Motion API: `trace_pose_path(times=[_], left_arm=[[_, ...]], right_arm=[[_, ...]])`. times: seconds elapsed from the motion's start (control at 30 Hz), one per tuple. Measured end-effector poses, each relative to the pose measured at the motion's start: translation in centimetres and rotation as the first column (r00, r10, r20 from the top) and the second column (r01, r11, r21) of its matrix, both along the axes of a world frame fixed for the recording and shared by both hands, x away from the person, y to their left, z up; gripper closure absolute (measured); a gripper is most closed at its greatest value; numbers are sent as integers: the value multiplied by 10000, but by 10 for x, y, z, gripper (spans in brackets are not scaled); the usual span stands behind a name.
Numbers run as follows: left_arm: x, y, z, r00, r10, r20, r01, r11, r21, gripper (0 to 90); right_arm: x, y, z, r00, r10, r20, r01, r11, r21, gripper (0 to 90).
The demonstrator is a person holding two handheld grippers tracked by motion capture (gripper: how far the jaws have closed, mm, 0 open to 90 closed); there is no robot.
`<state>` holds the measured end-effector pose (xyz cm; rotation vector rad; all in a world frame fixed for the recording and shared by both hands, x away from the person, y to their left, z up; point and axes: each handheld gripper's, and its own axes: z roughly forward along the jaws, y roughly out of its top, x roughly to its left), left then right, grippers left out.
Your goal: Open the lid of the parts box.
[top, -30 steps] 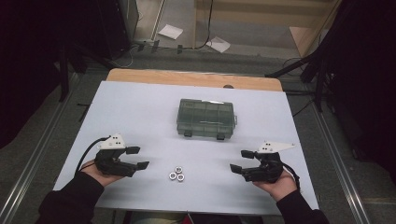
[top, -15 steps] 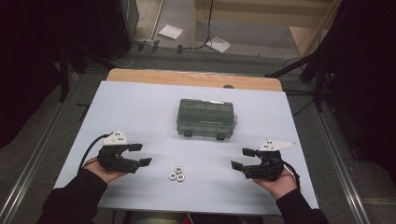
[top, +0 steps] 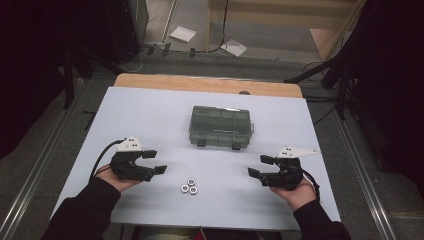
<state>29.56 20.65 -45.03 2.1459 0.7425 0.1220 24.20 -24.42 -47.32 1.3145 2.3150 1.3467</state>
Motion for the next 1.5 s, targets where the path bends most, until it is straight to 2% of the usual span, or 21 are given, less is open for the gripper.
trace_pose_path(times=[0.1,0.33,0.67,0.97,1.17,1.33,1.5], left_arm=[[2,-2,1,10000,21,1,-21,9999,-109,297],[7,-7,-1,10000,-54,22,54,9999,152,297],[16,-10,-1,9999,-40,-162,40,10000,-1,297],[25,-18,-3,9999,-18,-130,21,9998,181,297],[30,-25,-5,9998,-137,-135,138,9998,106,297],[36,-28,-7,9995,31,-318,-31,10000,-3,297],[40,-32,-7,9994,-16,-343,27,9995,308,297]], right_arm=[[2,0,0,9999,-104,-75,104,9999,38,283],[6,-1,0,9997,-234,28,234,9997,-6,289],[12,-4,1,9986,-531,34,531,9986,47,297],[19,-7,1,9969,-790,39,790,9969,34,305],[24,-7,-1,9961,-885,66,885,9961,-17,308],[29,-8,-1,9953,-962,-57,961,9954,-42,309],[34,-5,-3,9952,-977,-69,975,9950,-224,310]])
